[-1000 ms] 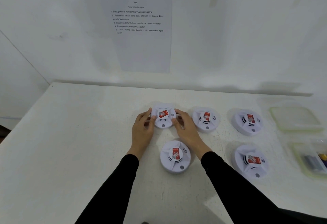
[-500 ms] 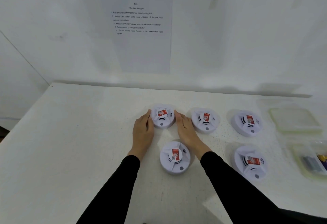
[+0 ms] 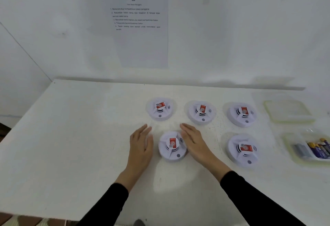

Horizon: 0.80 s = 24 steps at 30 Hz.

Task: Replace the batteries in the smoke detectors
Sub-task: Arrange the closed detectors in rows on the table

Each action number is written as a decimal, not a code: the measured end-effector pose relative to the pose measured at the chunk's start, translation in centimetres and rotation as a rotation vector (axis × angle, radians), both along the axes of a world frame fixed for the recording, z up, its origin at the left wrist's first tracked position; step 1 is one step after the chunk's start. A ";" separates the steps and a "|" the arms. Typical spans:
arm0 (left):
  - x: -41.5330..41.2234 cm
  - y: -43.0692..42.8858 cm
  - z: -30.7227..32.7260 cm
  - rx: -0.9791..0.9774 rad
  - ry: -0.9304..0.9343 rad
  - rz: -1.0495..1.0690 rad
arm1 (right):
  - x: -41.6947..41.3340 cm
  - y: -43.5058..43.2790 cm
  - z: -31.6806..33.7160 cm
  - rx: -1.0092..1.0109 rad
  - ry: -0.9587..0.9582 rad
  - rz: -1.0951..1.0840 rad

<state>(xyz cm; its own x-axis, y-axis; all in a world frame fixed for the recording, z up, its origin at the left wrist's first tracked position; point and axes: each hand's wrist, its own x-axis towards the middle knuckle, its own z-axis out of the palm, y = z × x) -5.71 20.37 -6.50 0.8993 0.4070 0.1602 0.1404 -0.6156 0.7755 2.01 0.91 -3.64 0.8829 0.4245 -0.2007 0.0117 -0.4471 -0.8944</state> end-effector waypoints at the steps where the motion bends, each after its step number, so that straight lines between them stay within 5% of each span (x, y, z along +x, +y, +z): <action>1: -0.9 -0.6 -0.2 0.032 0.028 -0.029 | -0.9 -0.7 -0.3 -0.037 -0.031 0.003; 7: -2.0 -3.0 -1.1 0.142 0.123 -0.123 | -3.0 -1.6 -1.1 -0.182 -0.175 0.061; 14: -1.9 -5.4 0.8 -0.157 0.026 -0.071 | -4.7 -3.5 -0.4 0.043 -0.135 0.015; 24: -2.2 -6.3 0.8 -0.189 -0.060 -0.115 | -5.0 -4.2 -1.3 0.146 -0.115 -0.120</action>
